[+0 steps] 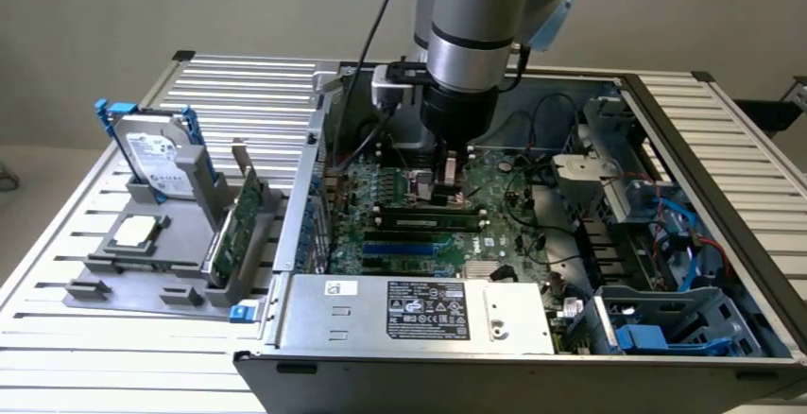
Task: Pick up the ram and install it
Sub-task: 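Press down the ram until it locks into place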
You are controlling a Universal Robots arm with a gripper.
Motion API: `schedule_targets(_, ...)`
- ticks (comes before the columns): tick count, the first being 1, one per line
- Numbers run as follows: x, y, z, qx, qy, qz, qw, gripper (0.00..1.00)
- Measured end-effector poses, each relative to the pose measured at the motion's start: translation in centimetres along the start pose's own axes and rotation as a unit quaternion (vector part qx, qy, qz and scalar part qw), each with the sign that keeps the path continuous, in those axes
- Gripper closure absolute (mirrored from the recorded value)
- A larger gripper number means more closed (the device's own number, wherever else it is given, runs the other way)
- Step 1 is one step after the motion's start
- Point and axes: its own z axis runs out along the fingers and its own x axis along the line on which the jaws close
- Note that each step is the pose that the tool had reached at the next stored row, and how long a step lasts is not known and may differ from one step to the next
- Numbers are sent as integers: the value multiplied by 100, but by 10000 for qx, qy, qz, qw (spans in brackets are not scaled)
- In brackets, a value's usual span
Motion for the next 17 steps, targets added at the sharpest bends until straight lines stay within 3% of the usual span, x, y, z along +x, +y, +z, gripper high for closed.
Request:
schedule_targets(5,0,1,0,0,-2,324,9995,89)
schedule_targets(9,0,1,3,-9,-3,613,9981,89)
schedule_targets(13,0,0,6,-23,-8,927,9957,89)
schedule_targets(17,-1,0,11,-39,-18,1268,9919,89)
